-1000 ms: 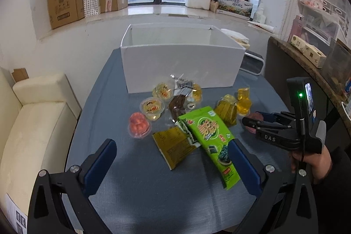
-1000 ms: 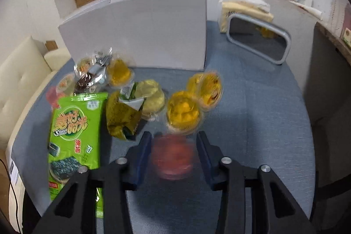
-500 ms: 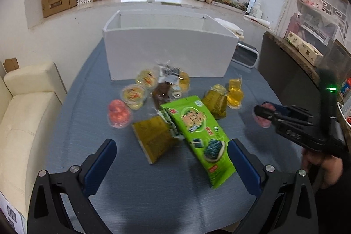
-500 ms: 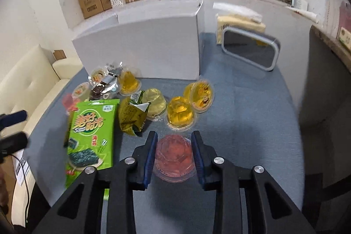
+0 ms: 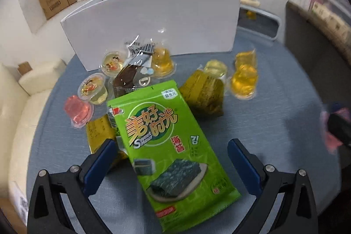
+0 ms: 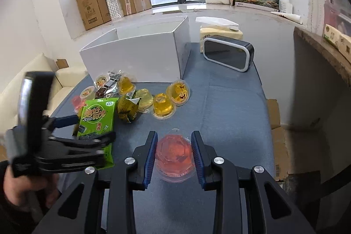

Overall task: Organize snacks
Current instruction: 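Lift the green pack into the white box and open the left gripper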

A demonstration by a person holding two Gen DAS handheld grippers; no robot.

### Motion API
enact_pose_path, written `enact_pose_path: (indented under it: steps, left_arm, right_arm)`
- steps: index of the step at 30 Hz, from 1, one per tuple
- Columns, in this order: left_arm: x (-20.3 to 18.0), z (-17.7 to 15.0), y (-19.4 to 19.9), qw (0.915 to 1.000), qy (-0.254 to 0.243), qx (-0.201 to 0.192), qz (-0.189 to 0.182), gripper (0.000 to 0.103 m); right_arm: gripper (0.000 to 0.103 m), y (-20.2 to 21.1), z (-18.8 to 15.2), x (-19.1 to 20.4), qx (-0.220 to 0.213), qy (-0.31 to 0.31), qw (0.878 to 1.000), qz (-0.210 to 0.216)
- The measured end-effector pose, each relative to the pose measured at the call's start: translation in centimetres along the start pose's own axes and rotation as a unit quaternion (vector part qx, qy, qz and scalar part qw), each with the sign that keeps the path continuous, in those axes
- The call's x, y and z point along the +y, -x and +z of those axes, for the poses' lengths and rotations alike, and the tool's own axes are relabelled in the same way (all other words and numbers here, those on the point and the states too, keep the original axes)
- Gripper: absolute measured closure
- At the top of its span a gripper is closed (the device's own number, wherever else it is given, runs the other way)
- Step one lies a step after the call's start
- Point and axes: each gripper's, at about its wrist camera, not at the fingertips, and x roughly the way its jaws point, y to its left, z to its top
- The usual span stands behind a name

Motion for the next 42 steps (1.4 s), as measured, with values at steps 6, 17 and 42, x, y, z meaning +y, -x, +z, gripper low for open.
enact_pose_path:
  steps: [6,17,42]
  left_arm:
    - [-0.6,-0.1,0.3,0.9993,-0.014,-0.013,0.032,0.023]
    - [4.1,0.2,6.7,0.9955,0.015,-0.077,-0.053,0.026]
    - [15.4,21.9,3.3,0.9817,0.017,-0.176,-0.070,0.025]
  right_arm:
    - [0.069,0.1,-0.4,-0.1,-0.001,0.000,1.000,0.010]
    - [0.068,0.2,0.7,1.0,-0.013,0.008,1.000,0.026]
    - [0.068,-7.8,21.6,6.8,-0.071,0.045,0.996,0.037]
